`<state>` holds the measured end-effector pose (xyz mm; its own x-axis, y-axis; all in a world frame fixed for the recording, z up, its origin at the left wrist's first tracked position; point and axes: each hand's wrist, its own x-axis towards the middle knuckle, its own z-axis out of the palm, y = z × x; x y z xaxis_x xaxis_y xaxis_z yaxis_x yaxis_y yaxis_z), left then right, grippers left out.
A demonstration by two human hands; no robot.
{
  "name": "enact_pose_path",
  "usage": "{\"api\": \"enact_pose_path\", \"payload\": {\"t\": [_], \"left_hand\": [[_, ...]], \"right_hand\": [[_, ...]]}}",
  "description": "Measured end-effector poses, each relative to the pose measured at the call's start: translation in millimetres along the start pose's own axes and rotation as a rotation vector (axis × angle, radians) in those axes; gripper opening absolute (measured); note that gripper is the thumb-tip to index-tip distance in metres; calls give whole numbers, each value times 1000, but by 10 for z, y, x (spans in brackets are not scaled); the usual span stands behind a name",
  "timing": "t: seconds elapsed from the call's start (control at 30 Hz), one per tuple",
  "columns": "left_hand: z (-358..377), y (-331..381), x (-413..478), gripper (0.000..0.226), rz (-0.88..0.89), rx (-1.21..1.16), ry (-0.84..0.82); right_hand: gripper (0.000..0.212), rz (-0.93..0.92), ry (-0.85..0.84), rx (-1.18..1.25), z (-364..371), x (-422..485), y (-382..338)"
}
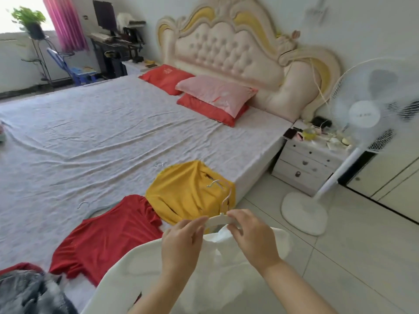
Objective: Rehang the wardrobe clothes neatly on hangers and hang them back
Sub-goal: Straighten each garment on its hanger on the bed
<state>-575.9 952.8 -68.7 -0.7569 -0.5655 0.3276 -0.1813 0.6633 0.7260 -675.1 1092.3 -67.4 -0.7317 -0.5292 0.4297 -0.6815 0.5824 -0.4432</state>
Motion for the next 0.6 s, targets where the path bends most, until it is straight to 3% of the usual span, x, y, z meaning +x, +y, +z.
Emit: {"api": "enact_pose_path", "payload": {"t": [0.2, 0.6], "left_hand": [[812, 251, 582, 25, -40, -95, -80], [2179, 581, 2144, 26, -15, -188, -178]], "right_hand": [[38, -34, 61, -126, -139, 502, 804], [30, 22, 10, -187, -237, 2009, 2239]]}}
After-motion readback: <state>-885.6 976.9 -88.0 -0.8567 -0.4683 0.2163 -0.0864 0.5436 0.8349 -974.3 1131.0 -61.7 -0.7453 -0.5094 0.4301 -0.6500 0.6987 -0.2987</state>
